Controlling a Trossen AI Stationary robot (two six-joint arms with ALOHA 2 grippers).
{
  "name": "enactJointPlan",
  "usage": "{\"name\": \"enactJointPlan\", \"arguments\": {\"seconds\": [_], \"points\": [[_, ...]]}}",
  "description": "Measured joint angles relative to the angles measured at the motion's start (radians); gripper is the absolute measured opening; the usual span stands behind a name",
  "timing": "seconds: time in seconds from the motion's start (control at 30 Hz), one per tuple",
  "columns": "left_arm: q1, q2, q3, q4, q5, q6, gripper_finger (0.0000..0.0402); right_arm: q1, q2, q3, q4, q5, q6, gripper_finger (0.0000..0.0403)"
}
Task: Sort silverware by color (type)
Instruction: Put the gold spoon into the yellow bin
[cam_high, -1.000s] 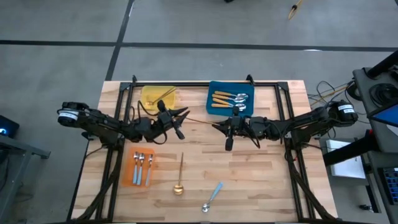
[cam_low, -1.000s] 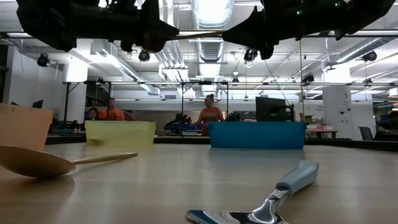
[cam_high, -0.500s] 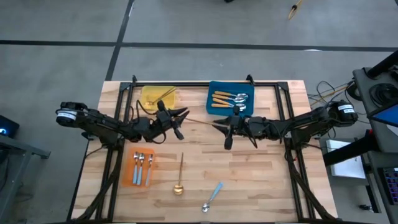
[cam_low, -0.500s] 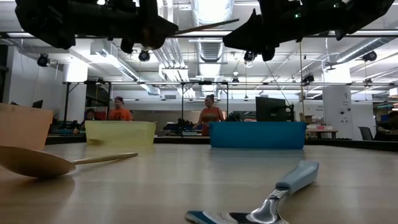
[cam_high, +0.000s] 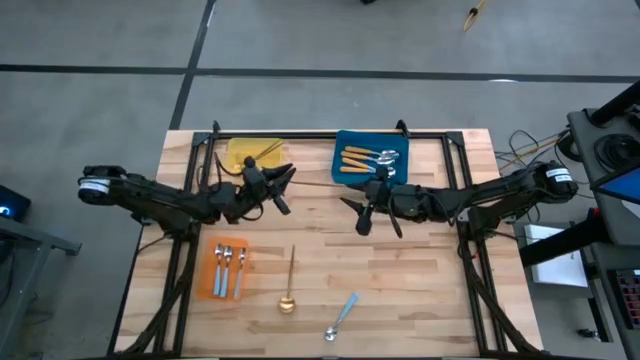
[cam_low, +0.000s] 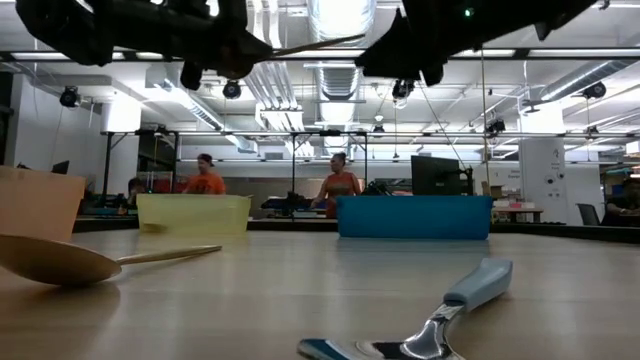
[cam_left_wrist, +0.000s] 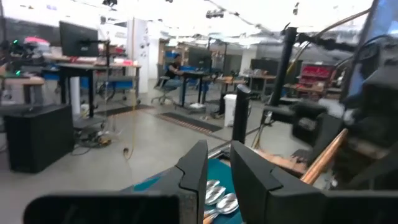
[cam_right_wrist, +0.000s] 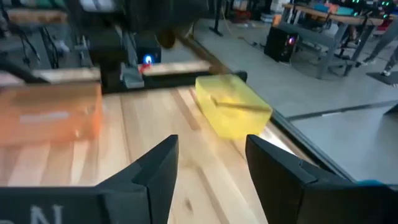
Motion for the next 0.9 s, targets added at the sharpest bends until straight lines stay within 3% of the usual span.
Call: {"name": "enactJointPlan", "arguments": {"seconds": [0.13, 0.3, 0.53, 0.7, 0.9], "points": [[0.03, -0.079, -0.003, -0.108, 0.0, -0.029, 0.0044, -0.008, 0.001, 0.038, 0.005, -0.002, 0.001, 0.018], [0.04, -0.149, -0.006, -0.114, 0.01, -0.033, 0.0044, -0.056, 0.003, 0.042, 0.066, -0.023, 0.076, 0.018], [0.04, -0.134, -0.004, -0.053, 0.0, -0.054, 0.0044, -0.111, 0.108, 0.041, 0.37, -0.213, 0.258, 0.018], [0.04, -0.084, -0.004, -0.008, -0.034, -0.11, 0.0044, -0.115, 0.179, 0.041, 0.565, -0.163, 0.3, 0.018], [0.04, -0.037, 0.001, 0.017, -0.053, -0.186, 0.0044, -0.136, 0.194, 0.041, 0.593, -0.101, 0.328, 0.018]]}}
